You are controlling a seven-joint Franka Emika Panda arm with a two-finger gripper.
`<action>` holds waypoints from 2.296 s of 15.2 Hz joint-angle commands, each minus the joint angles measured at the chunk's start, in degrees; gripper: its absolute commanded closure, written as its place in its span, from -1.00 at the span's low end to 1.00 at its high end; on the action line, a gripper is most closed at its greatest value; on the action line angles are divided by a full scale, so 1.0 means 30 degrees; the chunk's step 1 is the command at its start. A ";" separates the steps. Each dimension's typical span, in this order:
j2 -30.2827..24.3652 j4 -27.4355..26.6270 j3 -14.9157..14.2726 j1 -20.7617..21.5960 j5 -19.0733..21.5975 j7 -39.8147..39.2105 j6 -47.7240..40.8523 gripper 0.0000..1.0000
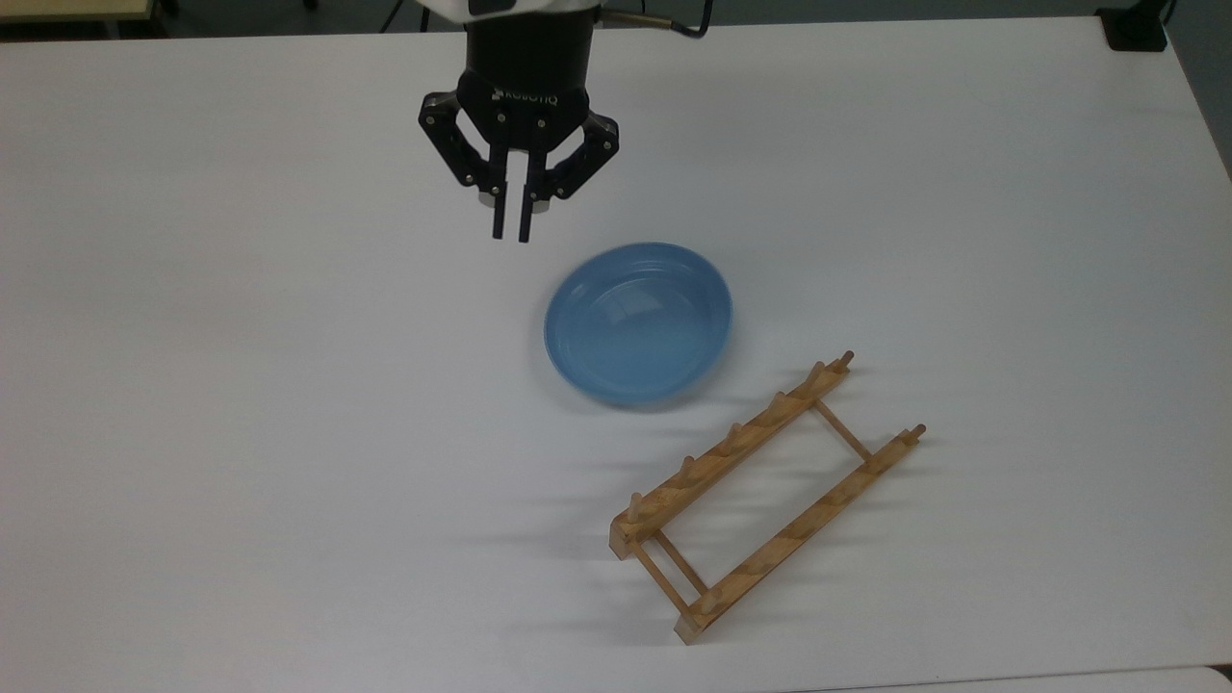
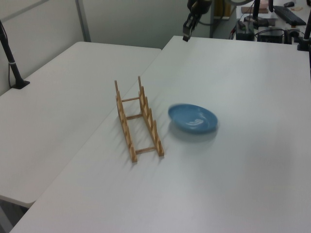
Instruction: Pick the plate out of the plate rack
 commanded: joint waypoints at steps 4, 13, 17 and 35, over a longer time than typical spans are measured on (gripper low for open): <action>-0.0265 -0.1535 0.0012 -0.0271 0.0451 -0.0184 -0.0995 -1.00; -0.0470 -0.1360 0.0041 -0.0271 0.1945 0.0579 -0.6184 -1.00; -0.0441 -0.1447 0.0070 -0.0300 0.1945 0.0579 -0.6156 -1.00; -0.6037 -0.4348 0.0099 -0.1529 0.3205 -0.3662 -0.6892 -1.00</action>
